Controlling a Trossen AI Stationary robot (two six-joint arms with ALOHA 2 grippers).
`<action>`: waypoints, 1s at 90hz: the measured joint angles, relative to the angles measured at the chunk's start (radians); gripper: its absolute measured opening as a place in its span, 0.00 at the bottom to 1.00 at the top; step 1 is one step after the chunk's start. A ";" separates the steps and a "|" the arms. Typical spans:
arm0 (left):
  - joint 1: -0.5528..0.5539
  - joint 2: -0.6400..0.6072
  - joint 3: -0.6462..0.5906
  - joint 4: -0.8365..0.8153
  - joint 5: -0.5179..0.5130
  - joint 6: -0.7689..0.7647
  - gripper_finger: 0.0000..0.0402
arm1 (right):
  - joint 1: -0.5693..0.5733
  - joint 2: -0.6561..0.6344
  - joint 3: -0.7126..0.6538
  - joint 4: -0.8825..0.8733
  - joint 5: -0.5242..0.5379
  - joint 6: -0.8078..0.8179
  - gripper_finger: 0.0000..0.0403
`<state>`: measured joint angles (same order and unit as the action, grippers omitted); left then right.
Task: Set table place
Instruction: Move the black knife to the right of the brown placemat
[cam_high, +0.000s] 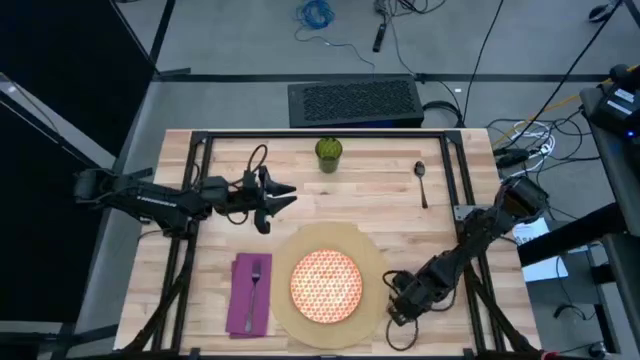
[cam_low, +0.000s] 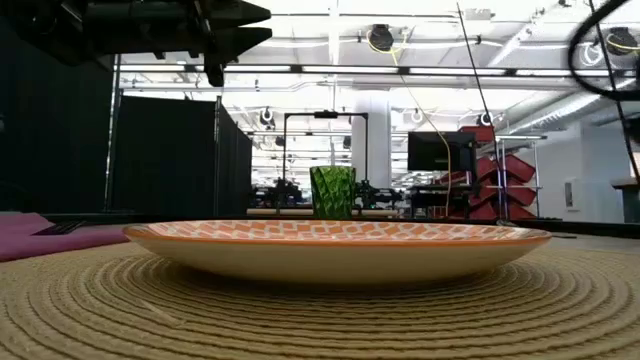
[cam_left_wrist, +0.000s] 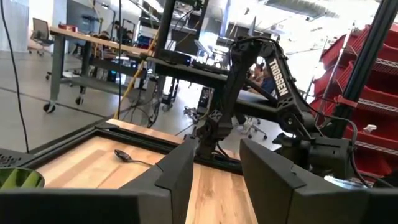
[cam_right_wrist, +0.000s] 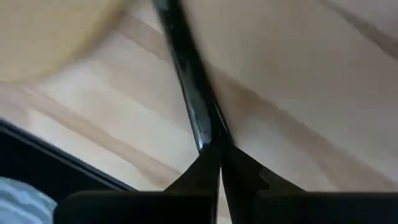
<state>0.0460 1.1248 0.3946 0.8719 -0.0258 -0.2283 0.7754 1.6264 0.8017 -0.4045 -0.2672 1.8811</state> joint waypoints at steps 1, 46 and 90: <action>0.000 0.000 0.000 0.000 0.000 0.000 0.29 | 0.005 -0.001 0.000 -0.004 0.000 0.011 0.00; 0.000 0.000 0.000 0.000 0.013 0.000 0.29 | 0.080 -0.146 0.000 -0.036 0.232 0.143 0.00; 0.000 0.000 0.000 0.002 0.016 0.000 0.29 | -0.078 -0.083 0.000 0.077 0.209 -0.171 0.01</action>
<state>0.0460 1.1248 0.3946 0.8735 -0.0101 -0.2283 0.6973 1.5435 0.8021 -0.3276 -0.0586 1.7104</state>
